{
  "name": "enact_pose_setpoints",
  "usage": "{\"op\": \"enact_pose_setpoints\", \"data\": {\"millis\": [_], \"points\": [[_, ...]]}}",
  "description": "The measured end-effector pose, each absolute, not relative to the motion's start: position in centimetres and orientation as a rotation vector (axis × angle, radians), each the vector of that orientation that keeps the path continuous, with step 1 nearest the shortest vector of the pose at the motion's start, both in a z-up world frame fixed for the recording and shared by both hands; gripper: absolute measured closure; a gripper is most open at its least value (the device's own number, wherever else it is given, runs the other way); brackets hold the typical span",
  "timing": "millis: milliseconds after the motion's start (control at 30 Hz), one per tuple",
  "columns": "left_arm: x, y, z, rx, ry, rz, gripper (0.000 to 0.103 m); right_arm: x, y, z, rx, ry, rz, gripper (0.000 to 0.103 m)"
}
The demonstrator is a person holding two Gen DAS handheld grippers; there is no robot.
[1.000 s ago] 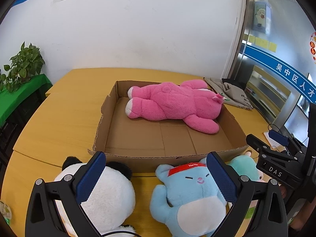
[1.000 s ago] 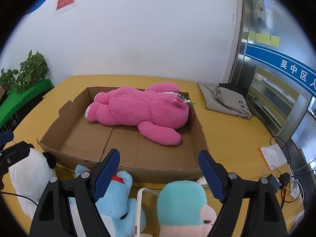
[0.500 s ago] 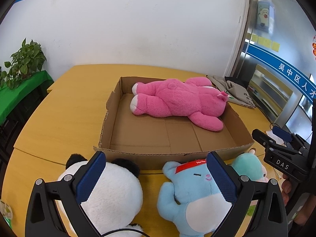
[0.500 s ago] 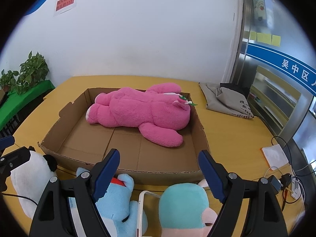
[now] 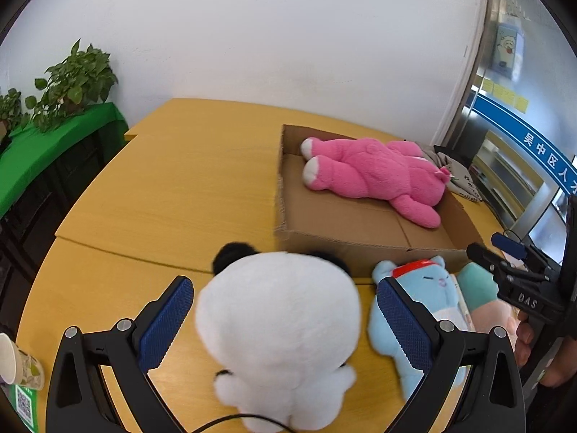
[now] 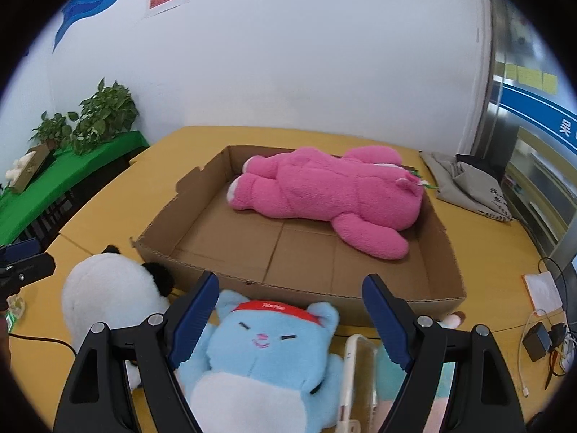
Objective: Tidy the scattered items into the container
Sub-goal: 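Move both grippers onto the white panda's sides, then close both grippers on the white panda and lift it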
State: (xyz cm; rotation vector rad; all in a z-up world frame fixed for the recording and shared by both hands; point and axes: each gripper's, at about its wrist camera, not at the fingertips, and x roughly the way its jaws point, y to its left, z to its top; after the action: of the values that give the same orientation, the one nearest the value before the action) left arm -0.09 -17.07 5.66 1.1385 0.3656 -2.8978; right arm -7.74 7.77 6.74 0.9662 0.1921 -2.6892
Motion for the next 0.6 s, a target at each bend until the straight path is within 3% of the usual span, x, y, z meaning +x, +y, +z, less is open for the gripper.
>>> {"op": "enact_pose_setpoints", "data": {"millis": [267, 600], "points": [[0.2, -19.8, 3.2, 1.253, 0.406, -2.882, 0.0, -4.7, 0.9, 3.4, 1.047, 0.118, -2.381, 0.021], [-4.7, -22.2, -1.5, 1.463, 0.642, -2.91, 0.0, -2.8, -4.9, -3.6, 1.208, 0.046, -2.188, 0.021]]}}
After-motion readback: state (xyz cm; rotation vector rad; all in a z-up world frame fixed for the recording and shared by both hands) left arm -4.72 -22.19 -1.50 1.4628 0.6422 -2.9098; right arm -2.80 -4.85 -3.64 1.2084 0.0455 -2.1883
